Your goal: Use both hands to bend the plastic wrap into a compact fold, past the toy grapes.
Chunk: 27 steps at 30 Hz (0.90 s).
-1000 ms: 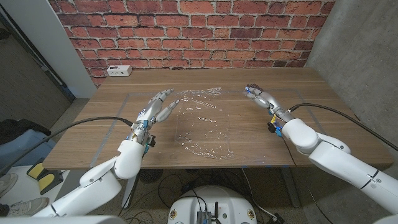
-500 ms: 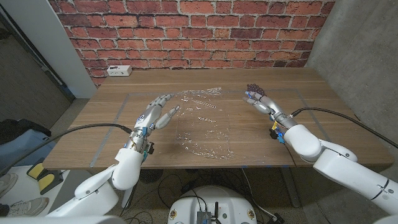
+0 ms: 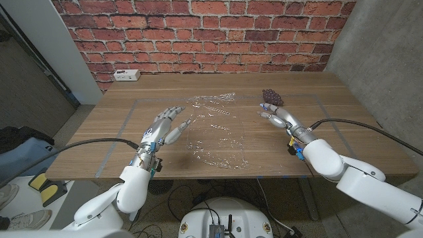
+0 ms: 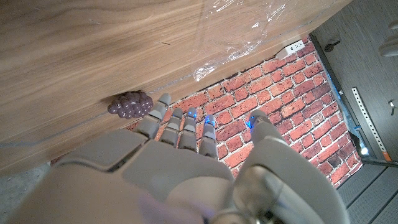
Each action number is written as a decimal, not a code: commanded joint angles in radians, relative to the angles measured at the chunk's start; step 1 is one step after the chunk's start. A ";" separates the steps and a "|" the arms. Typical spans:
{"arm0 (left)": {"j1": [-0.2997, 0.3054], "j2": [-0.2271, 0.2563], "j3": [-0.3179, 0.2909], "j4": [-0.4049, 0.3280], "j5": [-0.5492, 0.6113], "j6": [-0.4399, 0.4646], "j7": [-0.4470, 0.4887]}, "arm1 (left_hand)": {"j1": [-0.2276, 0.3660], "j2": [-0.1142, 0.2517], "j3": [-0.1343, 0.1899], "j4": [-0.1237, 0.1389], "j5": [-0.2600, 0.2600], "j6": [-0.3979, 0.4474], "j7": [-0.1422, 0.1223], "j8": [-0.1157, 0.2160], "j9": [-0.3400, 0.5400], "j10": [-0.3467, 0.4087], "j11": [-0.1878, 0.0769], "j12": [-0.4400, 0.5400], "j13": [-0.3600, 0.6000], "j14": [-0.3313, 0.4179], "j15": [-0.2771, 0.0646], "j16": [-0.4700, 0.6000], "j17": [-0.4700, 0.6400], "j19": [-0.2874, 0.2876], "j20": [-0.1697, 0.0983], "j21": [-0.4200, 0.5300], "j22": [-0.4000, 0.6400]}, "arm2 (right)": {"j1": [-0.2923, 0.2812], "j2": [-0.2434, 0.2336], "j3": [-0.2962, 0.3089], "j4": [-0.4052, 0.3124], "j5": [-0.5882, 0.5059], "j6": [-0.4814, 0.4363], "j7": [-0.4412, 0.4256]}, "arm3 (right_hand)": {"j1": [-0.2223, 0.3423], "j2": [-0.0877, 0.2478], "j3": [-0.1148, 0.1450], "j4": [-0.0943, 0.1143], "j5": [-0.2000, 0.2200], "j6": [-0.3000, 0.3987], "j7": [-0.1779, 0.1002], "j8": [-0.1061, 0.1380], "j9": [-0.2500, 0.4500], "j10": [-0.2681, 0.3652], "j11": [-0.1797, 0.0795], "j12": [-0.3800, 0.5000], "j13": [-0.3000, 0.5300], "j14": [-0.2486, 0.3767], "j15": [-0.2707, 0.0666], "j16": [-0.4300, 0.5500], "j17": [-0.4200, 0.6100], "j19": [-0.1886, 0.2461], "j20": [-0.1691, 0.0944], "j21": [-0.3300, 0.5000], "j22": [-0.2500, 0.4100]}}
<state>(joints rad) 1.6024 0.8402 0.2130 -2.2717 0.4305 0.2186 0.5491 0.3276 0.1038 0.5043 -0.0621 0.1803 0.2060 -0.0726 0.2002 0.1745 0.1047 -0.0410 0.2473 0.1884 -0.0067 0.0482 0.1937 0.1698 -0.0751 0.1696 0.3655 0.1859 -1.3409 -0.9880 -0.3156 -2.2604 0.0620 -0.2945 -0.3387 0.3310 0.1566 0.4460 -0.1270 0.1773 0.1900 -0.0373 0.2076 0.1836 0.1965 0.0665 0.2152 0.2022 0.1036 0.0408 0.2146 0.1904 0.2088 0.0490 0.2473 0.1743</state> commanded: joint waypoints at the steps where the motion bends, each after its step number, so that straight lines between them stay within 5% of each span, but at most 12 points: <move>1: 0.049 -0.005 -0.013 -0.027 0.028 0.037 -0.023 | 0.015 0.002 0.003 -0.009 -0.005 0.016 -0.001 0.007 0.004 0.005 -0.002 -0.002 0.004 0.003 0.000 -0.005 0.003 0.007 0.006 -0.001 0.002 | -0.027 -0.018 -0.002 -0.052 -0.031 -0.082 0.007 | 0.017 -0.001 0.005 -0.009 0.007 0.013 -0.003 0.007 0.006 0.010 -0.003 0.010 0.003 0.006 -0.010 0.002 0.003 0.007 -0.001 -0.003 0.004; 27: 0.105 0.001 -0.007 -0.081 0.057 0.155 -0.081 | 0.054 0.001 0.017 -0.058 0.000 0.066 0.009 0.010 0.005 0.039 -0.008 -0.001 0.004 0.008 -0.005 -0.006 0.003 0.019 0.006 -0.010 0.002 | -0.077 -0.050 -0.038 -0.116 -0.093 -0.190 -0.021 | 0.074 0.008 0.028 -0.032 0.012 0.072 0.001 0.017 0.007 0.049 -0.013 0.016 0.003 0.036 -0.034 0.007 0.002 0.033 -0.006 -0.005 0.004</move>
<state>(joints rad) 1.6814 0.8379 0.1967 -2.3274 0.4712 0.3211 0.4839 0.3664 0.1058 0.5155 -0.1123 0.1804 0.2597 -0.0630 0.2002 0.1744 0.1353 -0.0498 0.2473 0.1883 -0.0013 0.0429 0.1886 0.1697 -0.0626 0.1713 0.3586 0.1861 -1.4051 -1.0256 -0.3322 -2.3583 0.0060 -0.4470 -0.3457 0.3914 0.1647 0.4710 -0.1519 0.1855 0.2510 -0.0372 0.2191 0.1887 0.2328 0.0552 0.2236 0.2021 0.1306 0.0139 0.2146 0.1907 0.2326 0.0428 0.2438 0.1742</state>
